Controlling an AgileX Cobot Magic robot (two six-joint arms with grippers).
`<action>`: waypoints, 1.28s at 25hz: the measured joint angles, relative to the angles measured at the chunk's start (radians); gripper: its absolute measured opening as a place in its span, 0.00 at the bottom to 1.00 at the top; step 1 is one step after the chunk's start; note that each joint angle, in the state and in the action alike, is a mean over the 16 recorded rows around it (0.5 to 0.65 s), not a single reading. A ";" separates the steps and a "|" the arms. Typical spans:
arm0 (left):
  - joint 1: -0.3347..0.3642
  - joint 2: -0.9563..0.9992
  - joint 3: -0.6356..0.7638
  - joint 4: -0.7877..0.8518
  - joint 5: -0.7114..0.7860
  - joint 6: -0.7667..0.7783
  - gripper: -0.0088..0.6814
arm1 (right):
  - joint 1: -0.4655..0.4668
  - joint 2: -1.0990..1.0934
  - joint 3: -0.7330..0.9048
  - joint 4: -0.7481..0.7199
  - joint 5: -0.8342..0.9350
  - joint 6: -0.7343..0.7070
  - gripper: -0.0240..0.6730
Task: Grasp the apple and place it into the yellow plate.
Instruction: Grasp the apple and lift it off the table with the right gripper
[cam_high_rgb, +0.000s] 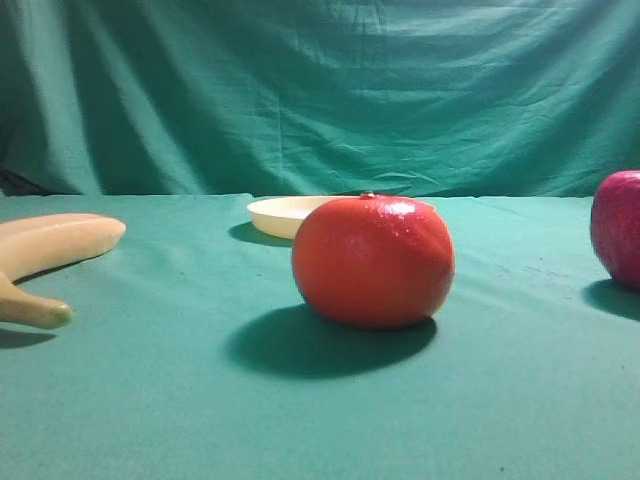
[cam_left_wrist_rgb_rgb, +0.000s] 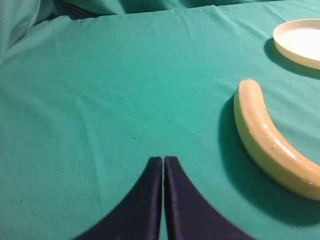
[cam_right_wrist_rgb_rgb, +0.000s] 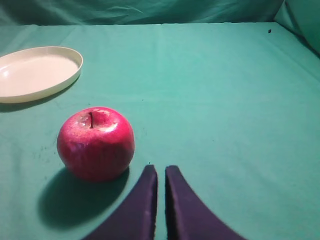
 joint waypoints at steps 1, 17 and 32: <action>0.000 0.000 0.000 0.000 0.000 0.000 0.01 | 0.000 0.000 0.000 0.000 0.000 0.000 0.10; 0.000 0.000 0.000 0.000 0.000 0.000 0.01 | 0.000 0.000 0.000 0.003 -0.016 -0.002 0.10; 0.000 0.000 0.000 0.000 0.000 0.000 0.01 | 0.000 0.033 -0.052 0.111 -0.445 -0.028 0.10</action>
